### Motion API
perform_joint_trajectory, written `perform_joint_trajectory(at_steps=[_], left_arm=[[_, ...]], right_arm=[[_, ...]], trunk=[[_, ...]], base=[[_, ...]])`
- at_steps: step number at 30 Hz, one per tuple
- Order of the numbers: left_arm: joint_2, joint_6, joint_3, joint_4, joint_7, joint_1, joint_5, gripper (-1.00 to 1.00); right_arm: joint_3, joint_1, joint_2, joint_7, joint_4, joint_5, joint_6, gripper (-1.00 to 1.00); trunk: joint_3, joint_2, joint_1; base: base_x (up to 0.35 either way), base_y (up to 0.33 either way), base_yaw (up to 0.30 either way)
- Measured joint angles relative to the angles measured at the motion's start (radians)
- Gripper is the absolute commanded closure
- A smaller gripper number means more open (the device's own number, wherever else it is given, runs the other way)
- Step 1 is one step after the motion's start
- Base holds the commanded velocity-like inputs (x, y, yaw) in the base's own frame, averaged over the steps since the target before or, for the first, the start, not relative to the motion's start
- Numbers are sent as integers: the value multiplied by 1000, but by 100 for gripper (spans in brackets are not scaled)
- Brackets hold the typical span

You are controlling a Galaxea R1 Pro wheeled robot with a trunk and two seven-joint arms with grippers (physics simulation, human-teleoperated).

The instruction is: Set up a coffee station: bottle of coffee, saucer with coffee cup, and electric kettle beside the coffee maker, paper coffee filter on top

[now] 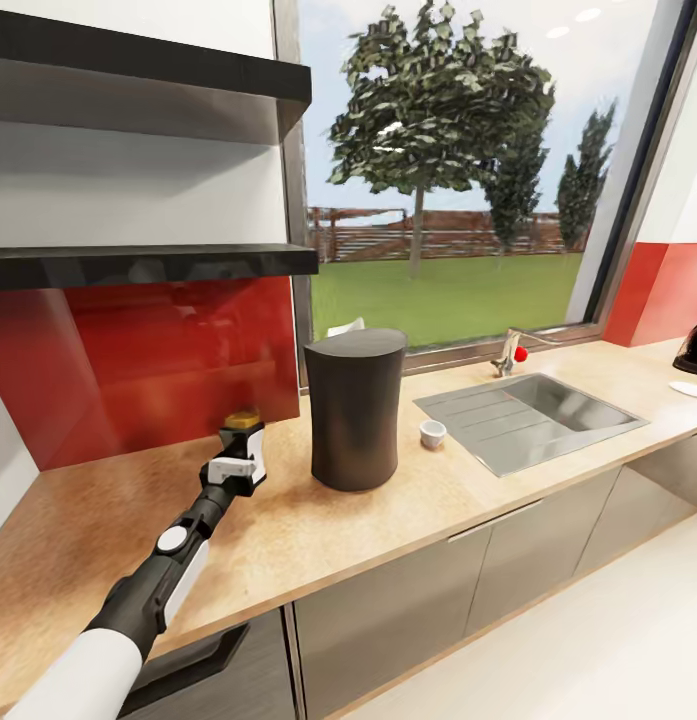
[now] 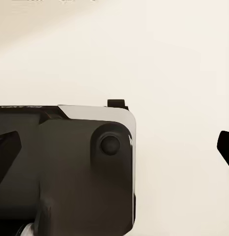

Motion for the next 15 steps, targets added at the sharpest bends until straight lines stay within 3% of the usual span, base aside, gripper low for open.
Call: perform_joint_trajectory(at_steps=[10, 15], left_arm=[[-7, -43, 0, 32, 0, 10, 1, 100], [-33, -47, 0, 33, -1, 11, -3, 100]], right_arm=[[0, 0, 0, 0, 0, 0, 0, -100], [0, 0, 0, 0, 0, 0, 0, -100]], trunk=[[0, 0, 0], [0, 0, 0]], base=[[119, -36, 0], [256, -34, 0]])
